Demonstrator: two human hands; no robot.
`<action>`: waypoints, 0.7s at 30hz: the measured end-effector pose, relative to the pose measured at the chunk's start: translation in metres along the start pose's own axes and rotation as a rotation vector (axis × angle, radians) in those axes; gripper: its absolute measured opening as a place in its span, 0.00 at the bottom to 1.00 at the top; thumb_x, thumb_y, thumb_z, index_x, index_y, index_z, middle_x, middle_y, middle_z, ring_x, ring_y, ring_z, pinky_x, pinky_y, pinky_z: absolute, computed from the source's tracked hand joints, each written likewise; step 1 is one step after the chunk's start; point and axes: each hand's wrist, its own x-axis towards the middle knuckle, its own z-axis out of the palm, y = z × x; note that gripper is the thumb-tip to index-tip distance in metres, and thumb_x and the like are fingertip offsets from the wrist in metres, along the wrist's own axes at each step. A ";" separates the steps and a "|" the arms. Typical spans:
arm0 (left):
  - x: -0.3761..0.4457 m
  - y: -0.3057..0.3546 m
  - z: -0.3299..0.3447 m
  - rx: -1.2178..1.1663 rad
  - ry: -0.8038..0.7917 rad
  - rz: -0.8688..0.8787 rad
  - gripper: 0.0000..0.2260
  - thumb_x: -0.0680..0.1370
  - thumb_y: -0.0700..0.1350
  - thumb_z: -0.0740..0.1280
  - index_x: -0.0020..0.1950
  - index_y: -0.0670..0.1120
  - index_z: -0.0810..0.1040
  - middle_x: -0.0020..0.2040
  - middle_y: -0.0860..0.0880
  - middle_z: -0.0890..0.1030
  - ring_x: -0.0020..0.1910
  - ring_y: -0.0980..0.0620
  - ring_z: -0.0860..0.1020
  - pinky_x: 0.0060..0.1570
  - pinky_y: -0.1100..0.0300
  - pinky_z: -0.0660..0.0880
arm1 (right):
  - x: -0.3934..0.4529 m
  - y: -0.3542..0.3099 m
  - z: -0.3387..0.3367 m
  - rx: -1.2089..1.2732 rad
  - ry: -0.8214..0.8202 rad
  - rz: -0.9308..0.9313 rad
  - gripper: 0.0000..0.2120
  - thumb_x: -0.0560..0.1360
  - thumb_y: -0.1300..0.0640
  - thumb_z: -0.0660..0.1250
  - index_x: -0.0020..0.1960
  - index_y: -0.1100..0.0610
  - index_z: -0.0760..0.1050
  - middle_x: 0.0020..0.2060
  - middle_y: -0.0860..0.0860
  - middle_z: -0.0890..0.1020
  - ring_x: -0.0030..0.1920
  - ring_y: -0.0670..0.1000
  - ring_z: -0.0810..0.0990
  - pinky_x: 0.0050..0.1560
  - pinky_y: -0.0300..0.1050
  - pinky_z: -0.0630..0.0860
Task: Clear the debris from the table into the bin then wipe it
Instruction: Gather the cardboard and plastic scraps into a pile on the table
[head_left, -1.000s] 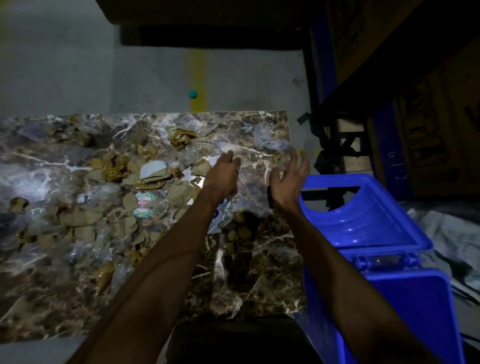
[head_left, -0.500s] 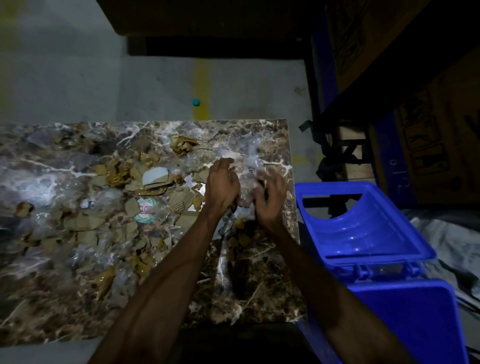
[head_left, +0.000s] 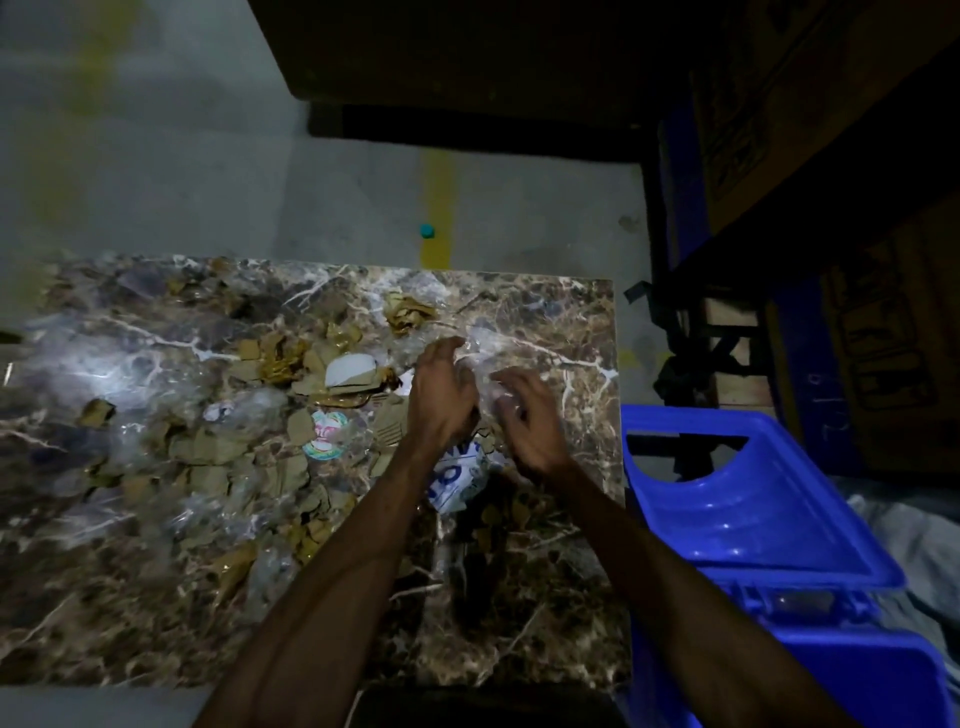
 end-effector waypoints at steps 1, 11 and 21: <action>0.001 -0.002 -0.003 -0.003 0.002 0.006 0.17 0.80 0.38 0.64 0.69 0.40 0.77 0.66 0.40 0.79 0.66 0.40 0.76 0.67 0.52 0.71 | 0.005 -0.007 -0.007 0.044 0.089 0.020 0.15 0.84 0.48 0.60 0.64 0.53 0.79 0.63 0.50 0.75 0.63 0.44 0.76 0.61 0.44 0.77; 0.011 -0.014 -0.022 0.000 0.042 0.036 0.16 0.79 0.41 0.63 0.66 0.43 0.79 0.61 0.43 0.81 0.62 0.43 0.76 0.63 0.48 0.75 | 0.134 0.017 -0.018 -0.289 0.038 0.193 0.34 0.81 0.39 0.54 0.79 0.59 0.66 0.78 0.61 0.65 0.79 0.62 0.61 0.80 0.58 0.57; 0.035 -0.029 -0.049 0.003 0.042 0.080 0.18 0.77 0.40 0.63 0.67 0.44 0.78 0.53 0.42 0.77 0.58 0.41 0.75 0.58 0.48 0.74 | 0.081 -0.001 0.017 -0.125 0.056 0.034 0.19 0.80 0.44 0.62 0.59 0.55 0.82 0.61 0.53 0.79 0.58 0.52 0.79 0.62 0.52 0.77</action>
